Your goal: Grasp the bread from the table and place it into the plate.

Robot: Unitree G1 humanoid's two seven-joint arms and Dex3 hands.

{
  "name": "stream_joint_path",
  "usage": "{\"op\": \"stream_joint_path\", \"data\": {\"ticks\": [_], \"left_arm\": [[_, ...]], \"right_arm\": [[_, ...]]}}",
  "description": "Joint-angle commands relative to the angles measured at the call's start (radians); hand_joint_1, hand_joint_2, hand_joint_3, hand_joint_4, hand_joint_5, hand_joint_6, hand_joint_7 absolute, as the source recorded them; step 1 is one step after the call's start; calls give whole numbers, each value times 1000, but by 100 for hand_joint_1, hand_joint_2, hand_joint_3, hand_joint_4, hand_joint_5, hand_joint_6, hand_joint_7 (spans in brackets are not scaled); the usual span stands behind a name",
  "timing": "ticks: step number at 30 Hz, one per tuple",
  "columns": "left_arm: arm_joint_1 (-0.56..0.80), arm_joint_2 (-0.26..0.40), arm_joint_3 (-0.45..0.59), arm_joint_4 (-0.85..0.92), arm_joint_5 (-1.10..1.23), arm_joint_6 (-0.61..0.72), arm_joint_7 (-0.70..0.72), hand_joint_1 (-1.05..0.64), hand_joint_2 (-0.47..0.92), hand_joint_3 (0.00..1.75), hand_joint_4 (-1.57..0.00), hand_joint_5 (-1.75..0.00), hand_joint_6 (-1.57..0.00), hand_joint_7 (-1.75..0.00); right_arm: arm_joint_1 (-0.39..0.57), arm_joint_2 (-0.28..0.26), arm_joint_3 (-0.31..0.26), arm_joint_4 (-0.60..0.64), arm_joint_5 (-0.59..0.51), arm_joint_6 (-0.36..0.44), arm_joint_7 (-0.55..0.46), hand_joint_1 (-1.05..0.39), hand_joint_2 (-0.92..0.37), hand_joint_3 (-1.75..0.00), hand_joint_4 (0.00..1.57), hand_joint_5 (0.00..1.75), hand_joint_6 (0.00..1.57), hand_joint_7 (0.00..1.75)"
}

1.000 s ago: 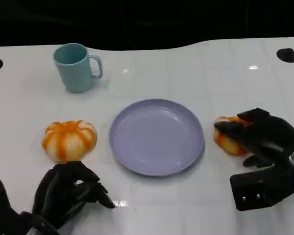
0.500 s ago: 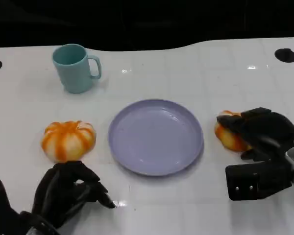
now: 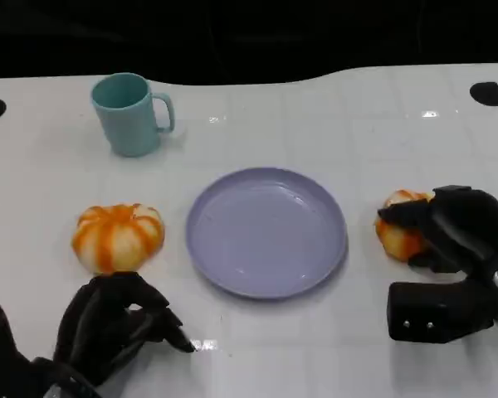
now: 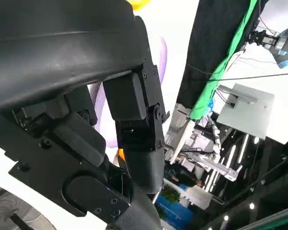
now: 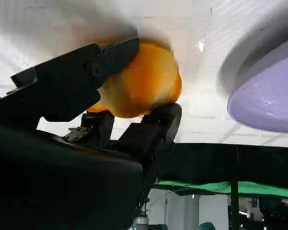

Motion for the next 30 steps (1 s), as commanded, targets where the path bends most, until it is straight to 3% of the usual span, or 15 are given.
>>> {"op": "stream_joint_path", "data": {"ticks": [1,3,5,16,24,30], "left_arm": [[14,13,0,-10,-1,1,-4,-105,60,0,-157,-57,-157,-33],[14,14,0,-9,-1,2,-3,-105,60,0,-157,-57,-157,-33],[14,14,1,-10,-2,4,-3,-105,60,0,-157,-57,-157,-33],[17,15,-1,-13,1,0,-4,-105,60,0,-157,-57,-157,-33],[20,16,-2,-18,1,7,-1,-105,60,0,-157,-57,-157,-33],[20,15,-2,-16,-2,10,-4,-105,60,0,-157,-57,-157,-33]], "right_arm": [[1,-12,22,15,-15,-5,-88,-8,-80,-32,94,173,101,114],[2,-9,22,20,-14,-12,-130,-7,-60,-66,95,174,86,150],[1,-7,24,22,-16,-13,-159,-6,-53,-76,94,175,81,162],[2,5,-12,16,31,-71,-207,-4,-52,-70,95,175,77,165],[4,21,-63,-54,104,-154,-174,0,-26,-130,100,175,88,153],[11,43,-98,-146,155,-229,-97,2,-24,-142,103,175,89,154]]}}
